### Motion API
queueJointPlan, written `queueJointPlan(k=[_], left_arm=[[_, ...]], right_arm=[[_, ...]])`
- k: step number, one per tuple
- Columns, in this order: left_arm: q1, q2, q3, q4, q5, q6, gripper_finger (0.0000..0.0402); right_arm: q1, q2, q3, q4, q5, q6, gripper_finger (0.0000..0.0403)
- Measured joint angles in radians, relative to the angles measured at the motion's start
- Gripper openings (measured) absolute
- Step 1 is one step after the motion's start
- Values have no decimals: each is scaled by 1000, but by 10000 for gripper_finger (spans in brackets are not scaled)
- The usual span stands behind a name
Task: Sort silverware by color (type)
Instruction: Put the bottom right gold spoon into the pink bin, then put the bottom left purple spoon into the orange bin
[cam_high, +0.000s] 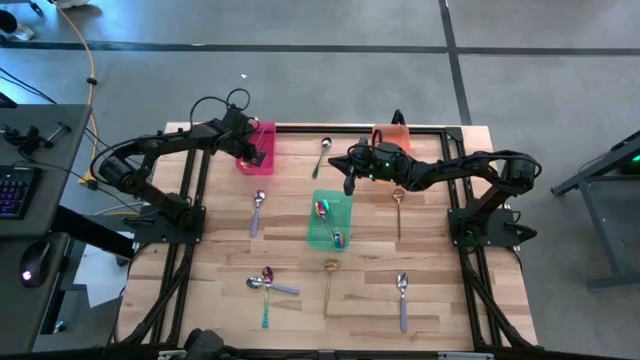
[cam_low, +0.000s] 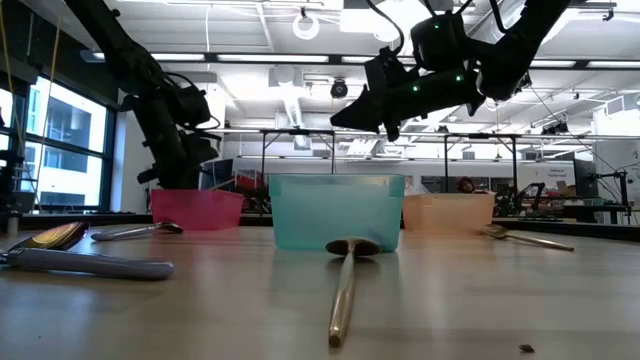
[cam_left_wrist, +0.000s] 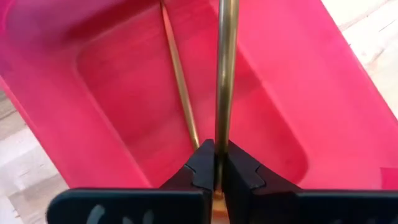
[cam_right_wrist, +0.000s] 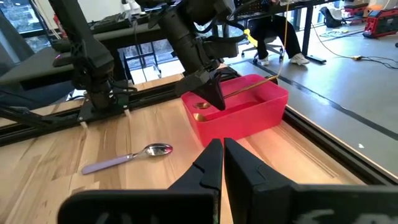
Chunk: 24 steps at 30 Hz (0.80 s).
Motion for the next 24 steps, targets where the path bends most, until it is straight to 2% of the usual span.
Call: queueJointPlan(k=[12, 18, 24], left_arm=[[-1, -6, 0, 9, -18, 85, 67], [-14, -71, 0, 20, -89, 110, 52], [-96, -205, 0, 26, -96, 222, 21]], right_arm=[[-2, 0, 0, 0, 0, -2, 0], [-7, 0, 0, 1, -2, -89, 0], [-26, 0, -15, 98, -84, -109, 0]])
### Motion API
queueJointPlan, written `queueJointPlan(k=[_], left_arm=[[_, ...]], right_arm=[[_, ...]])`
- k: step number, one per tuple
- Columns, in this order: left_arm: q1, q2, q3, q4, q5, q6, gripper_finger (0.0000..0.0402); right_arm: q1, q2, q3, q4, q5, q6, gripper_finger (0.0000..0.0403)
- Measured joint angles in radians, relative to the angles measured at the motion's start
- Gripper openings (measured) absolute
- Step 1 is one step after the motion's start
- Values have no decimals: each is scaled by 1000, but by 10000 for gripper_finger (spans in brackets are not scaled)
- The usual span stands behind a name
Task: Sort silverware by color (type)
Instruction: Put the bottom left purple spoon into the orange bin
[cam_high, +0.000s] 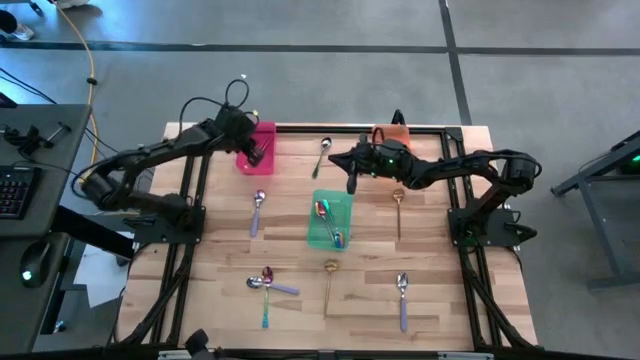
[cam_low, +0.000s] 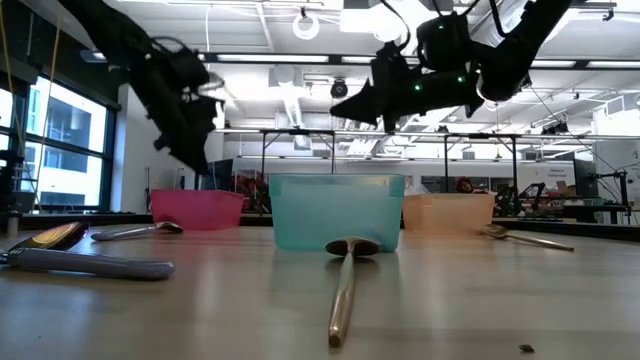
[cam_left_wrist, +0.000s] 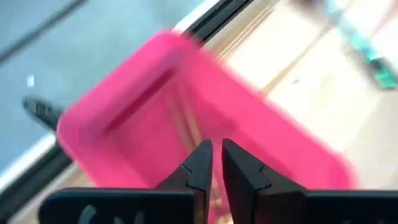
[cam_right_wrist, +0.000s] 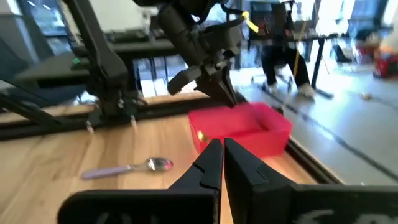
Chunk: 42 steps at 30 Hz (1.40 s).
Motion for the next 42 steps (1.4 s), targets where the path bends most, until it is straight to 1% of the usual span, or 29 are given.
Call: queueJointPlan(k=[3, 6, 10, 13, 19, 23, 27, 31, 36, 39, 42], left_arm=[[-69, -73, 0, 3, 0, 6, 9], [-157, -130, 0, -3, 0, 6, 2], [-285, -172, 0, -32, 27, 38, 1], [-384, -177, 0, -65, 67, 59, 1], [-595, -173, 0, -102, 72, 36, 1], [-737, -173, 0, -111, 74, -18, 1], [-863, -173, 0, -98, 73, -110, 1], [-987, -167, 0, -73, 31, -216, 4], [-1152, -121, 0, -67, -70, -334, 31], [-1248, -64, 0, -49, -118, -400, 53], [-1334, 8, 0, -12, -142, -469, 76]], right_arm=[[4, 0, -55, 122, -11, -4, 0], [4, 0, -126, 245, -11, 29, 0], [5, 1, -216, 358, 6, 74, 0], [17, 1, -263, 415, 38, 82, 0], [74, 1, -281, 447, 68, 73, 0], [138, 1, -281, 448, 101, 33, 0], [208, 1, -281, 449, 187, -24, 0], [246, 1, -281, 464, 213, -38, 0], [275, 0, -281, 481, 213, -38, 0], [281, 0, -281, 498, 213, -40, 0], [281, 0, -281, 512, 213, -26, 0]])
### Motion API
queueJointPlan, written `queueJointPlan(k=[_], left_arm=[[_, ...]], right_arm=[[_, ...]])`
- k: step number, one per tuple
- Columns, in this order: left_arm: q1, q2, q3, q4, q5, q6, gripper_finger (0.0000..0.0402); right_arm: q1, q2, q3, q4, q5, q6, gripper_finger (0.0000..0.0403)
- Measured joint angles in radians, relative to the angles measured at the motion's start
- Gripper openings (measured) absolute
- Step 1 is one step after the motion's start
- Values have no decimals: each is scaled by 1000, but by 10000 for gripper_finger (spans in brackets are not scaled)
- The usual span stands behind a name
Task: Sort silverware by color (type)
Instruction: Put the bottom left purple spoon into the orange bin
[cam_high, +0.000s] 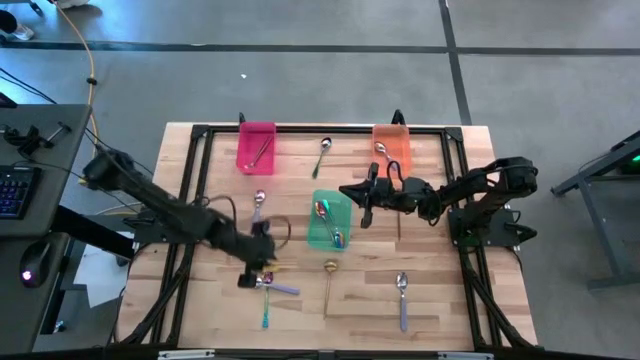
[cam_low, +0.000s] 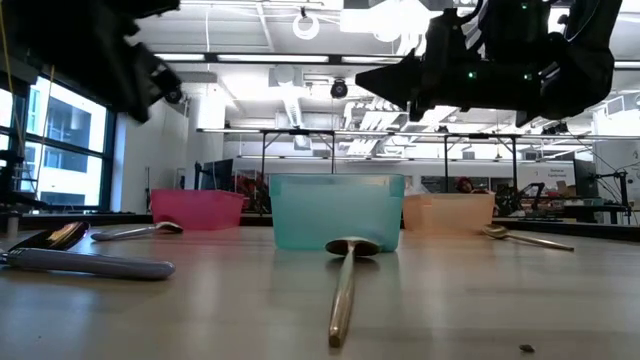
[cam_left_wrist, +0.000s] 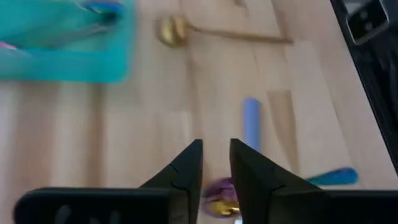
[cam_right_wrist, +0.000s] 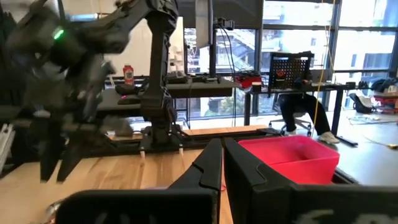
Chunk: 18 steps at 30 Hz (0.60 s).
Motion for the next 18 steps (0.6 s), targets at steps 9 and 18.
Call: queueJointPlan(k=[9, 18], left_arm=[[-141, 187, 47, 0, -3, -75, 116], [-145, 362, 233, -116, -8, 23, 120]], right_arm=[[0, 0, 0, 10, 0, 33, 0], [-3, -1, 1, -11, 32, 12, 0]])
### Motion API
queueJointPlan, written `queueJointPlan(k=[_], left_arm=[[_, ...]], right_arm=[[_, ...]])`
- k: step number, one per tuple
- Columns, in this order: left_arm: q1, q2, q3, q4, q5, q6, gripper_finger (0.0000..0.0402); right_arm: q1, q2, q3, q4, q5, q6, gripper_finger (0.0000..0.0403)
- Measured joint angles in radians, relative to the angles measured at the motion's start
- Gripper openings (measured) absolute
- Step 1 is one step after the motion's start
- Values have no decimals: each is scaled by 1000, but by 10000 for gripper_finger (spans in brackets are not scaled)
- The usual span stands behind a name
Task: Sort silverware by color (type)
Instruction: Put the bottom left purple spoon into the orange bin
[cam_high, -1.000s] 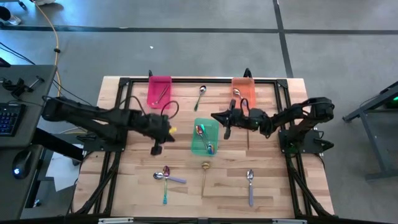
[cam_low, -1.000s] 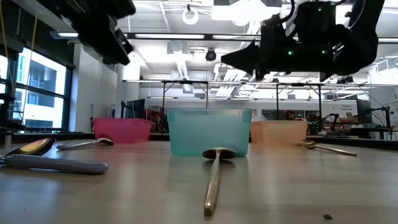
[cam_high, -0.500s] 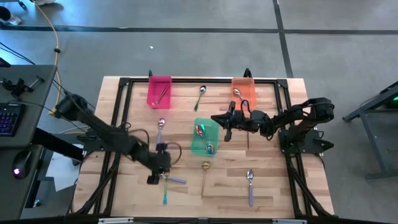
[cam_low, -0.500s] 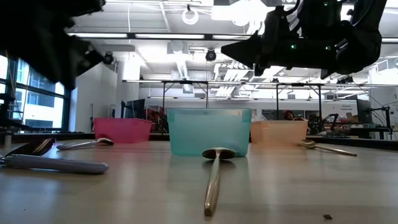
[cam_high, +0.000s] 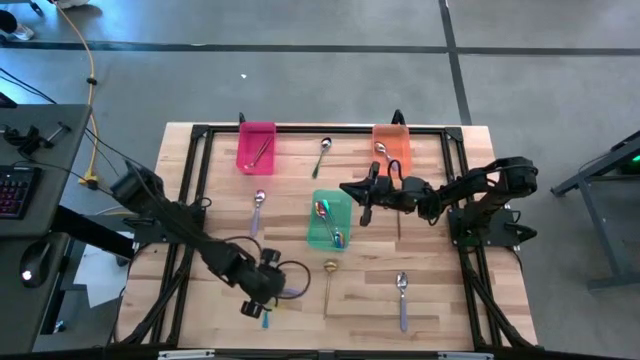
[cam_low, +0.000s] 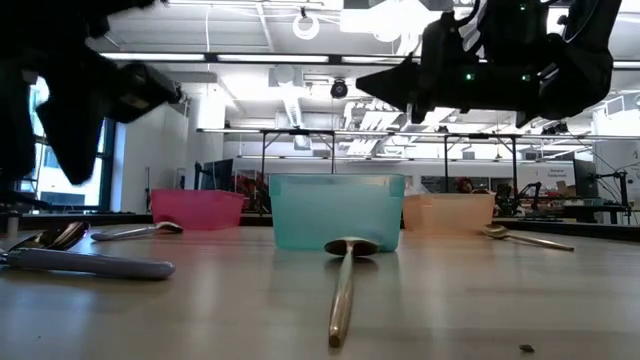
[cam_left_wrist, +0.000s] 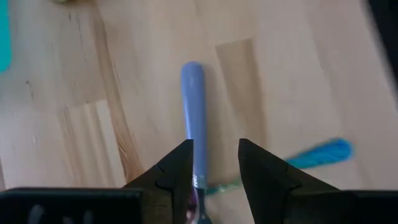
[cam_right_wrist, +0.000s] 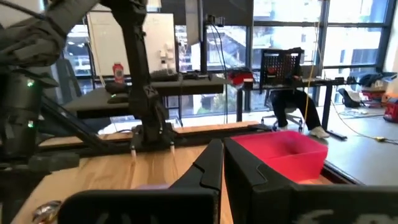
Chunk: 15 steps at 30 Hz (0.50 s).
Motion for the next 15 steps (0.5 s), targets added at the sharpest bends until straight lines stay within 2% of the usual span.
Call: queueJointPlan(k=[5, 9, 12, 15], left_arm=[[24, 119, 66, -107, -5, 4, 120], [31, 183, 97, -129, -4, 7, 120], [35, 203, 117, -143, -4, 27, 115], [46, 204, 119, -141, 18, 39, 93]], right_arm=[[0, 0, 0, -39, 0, -8, 0], [0, 0, 0, -34, 0, -35, 0], [0, 0, 0, -38, 0, -43, 0], [0, 0, 0, -39, 0, -42, 0]])
